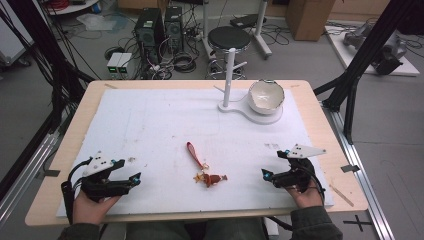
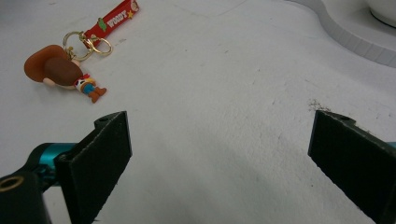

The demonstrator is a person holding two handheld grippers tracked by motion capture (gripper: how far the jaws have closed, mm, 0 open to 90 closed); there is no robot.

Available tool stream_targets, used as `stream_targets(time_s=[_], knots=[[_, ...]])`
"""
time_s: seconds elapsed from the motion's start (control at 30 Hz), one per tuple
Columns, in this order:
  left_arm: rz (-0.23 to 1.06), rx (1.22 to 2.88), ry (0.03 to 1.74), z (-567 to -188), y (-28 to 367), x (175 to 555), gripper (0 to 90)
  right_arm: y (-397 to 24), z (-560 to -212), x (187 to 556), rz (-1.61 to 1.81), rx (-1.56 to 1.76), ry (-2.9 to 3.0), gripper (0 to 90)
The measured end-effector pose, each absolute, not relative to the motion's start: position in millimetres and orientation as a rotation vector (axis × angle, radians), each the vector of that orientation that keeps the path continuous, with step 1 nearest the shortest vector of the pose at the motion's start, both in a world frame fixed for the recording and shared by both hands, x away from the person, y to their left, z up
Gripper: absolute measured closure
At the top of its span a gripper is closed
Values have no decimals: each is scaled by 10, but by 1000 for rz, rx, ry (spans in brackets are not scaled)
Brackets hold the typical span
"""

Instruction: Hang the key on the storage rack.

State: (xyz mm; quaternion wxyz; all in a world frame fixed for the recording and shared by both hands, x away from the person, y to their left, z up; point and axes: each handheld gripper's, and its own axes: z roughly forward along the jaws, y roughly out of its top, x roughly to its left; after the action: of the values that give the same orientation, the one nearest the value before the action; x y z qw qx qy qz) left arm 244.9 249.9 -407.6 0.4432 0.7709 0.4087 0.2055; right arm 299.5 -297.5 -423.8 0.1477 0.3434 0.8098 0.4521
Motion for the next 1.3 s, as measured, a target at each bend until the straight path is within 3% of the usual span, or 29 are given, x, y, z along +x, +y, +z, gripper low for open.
stream_targets(time_s=[1.3], knots=[[507, 1889, 1026, -4048, 2530, 2445, 256, -2791, -4110, 3056, 1333, 933, 2366, 52]])
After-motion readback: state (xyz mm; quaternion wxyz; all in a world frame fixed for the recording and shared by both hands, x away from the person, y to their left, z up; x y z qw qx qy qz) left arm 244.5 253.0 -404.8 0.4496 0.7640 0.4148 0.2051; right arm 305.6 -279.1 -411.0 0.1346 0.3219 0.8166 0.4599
